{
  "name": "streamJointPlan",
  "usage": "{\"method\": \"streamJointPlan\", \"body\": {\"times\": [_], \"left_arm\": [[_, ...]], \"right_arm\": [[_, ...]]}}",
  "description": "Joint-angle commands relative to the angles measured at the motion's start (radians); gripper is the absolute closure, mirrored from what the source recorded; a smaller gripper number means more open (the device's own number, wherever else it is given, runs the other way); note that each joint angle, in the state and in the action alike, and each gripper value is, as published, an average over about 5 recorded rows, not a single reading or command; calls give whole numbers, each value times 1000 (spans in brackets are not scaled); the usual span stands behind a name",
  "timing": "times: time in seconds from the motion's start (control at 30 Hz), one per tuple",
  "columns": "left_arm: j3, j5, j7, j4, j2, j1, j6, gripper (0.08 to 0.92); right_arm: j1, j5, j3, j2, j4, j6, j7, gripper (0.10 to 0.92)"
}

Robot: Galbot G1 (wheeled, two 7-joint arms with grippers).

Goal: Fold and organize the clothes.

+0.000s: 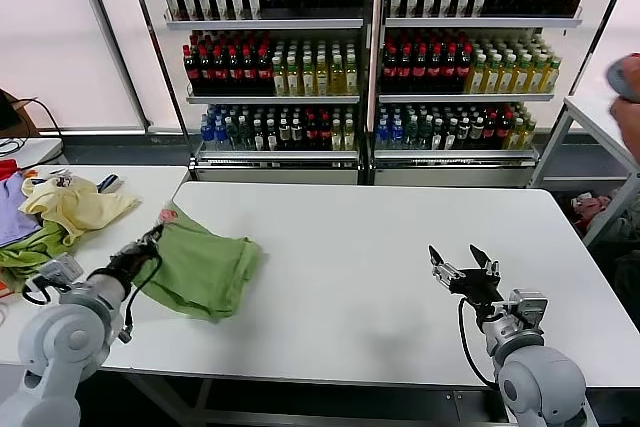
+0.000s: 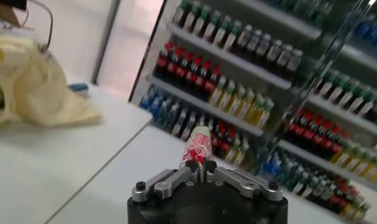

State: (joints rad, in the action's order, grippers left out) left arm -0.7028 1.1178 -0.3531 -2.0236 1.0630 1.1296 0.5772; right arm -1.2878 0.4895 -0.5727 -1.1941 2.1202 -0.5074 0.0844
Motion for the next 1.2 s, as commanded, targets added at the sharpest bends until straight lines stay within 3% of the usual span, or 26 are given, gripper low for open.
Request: {"method": "streamJointPlan", "body": {"times": [0.03, 0.17, 0.3, 0.4, 0.5, 0.67, 0.9, 1.03, 1.2], "left_arm": [[343, -100, -21, -140, 170, -69, 3, 888], [561, -267, -22, 38, 338, -150, -11, 888], [669, -355, -27, 226, 481, -225, -42, 888], [722, -401, -29, 335, 554, -275, -63, 888], [776, -469, -13, 415, 583, -315, -87, 888], [838, -641, 52, 452, 570, -330, -160, 871], [835, -584, 121, 290, 499, -253, -267, 691], [751, -553, 130, 153, 406, -169, -282, 571], [551, -582, 119, 38, 275, -41, -308, 432]], "right_arm": [[-6, -2, -6, -12, 7, 0, 1, 203], [-20, -7, -21, -21, 15, -1, 1, 203], [-37, -3, -45, -15, 27, 1, -2, 203], [-45, 7, -67, -7, 36, 1, -4, 203], [-50, 12, -82, -3, 42, -1, -5, 203], [-47, 12, -88, 0, 45, -4, -9, 203], [-2, -5, -34, -9, 27, -6, -1, 203], [69, -20, 71, -26, -23, -7, 24, 203], [216, -51, 273, -98, -175, -24, 68, 203]]}}
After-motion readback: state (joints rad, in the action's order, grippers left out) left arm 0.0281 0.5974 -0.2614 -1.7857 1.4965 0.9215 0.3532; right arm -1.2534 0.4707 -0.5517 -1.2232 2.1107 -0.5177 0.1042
